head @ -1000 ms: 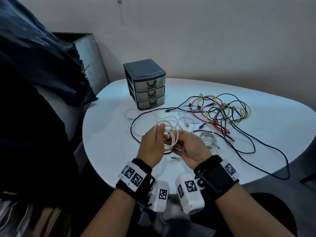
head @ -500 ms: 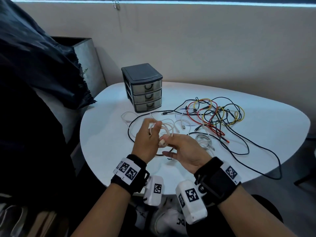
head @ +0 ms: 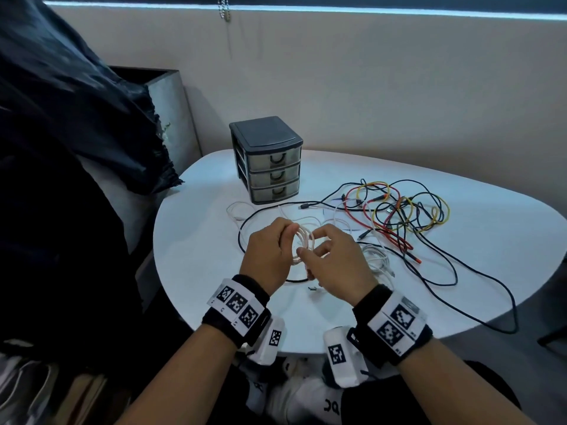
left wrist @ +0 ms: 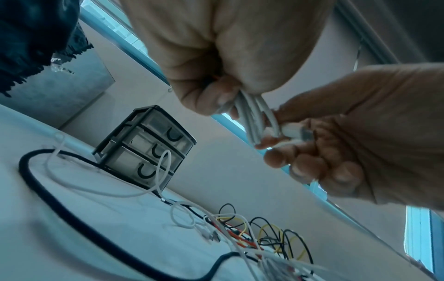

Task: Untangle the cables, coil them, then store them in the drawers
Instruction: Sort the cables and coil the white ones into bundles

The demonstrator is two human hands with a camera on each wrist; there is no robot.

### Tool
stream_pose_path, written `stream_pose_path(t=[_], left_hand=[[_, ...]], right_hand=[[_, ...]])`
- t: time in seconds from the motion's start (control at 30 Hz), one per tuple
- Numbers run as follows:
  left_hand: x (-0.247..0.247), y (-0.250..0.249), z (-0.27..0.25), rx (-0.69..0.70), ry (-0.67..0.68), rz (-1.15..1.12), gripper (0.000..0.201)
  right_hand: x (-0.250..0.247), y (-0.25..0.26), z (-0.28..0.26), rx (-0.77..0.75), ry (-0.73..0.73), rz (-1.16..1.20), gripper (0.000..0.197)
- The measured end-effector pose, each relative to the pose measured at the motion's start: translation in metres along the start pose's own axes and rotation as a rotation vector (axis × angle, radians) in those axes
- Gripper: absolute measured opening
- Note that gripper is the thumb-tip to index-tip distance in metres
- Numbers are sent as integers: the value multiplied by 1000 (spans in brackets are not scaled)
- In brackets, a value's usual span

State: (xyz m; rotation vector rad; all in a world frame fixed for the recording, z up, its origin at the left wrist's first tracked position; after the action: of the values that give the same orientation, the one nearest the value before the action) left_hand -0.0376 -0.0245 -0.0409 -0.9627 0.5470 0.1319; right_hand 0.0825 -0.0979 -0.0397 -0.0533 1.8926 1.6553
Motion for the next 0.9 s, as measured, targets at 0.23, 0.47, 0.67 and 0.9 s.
stream_pose_path(t=[0.23,0.47,0.67,0.9], left_hand=[[8,9,-2,-77,31,84,30],[8,10,-6,-221,112,-42,44],[19,11,-18,-278,136,-147,40],[22,-3,-13,-290,125,-296,34]], right_hand=[[-11,12,1,-250,-140,-551,28],[-28,-6,-12,-332,-226,-395,21],[-18,-32,-3,-47,-27,-48,21],[0,12,7,-235,50,19,34]])
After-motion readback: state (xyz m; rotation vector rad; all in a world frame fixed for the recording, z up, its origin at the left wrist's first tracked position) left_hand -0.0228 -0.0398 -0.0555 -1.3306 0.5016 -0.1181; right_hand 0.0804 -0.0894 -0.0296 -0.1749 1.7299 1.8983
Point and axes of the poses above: each hand's wrist, its own z-axis towards the middle knuckle, its own x-axis out of the palm, y = z × x, the point moved 6 cm from there along z, towards the middle knuckle
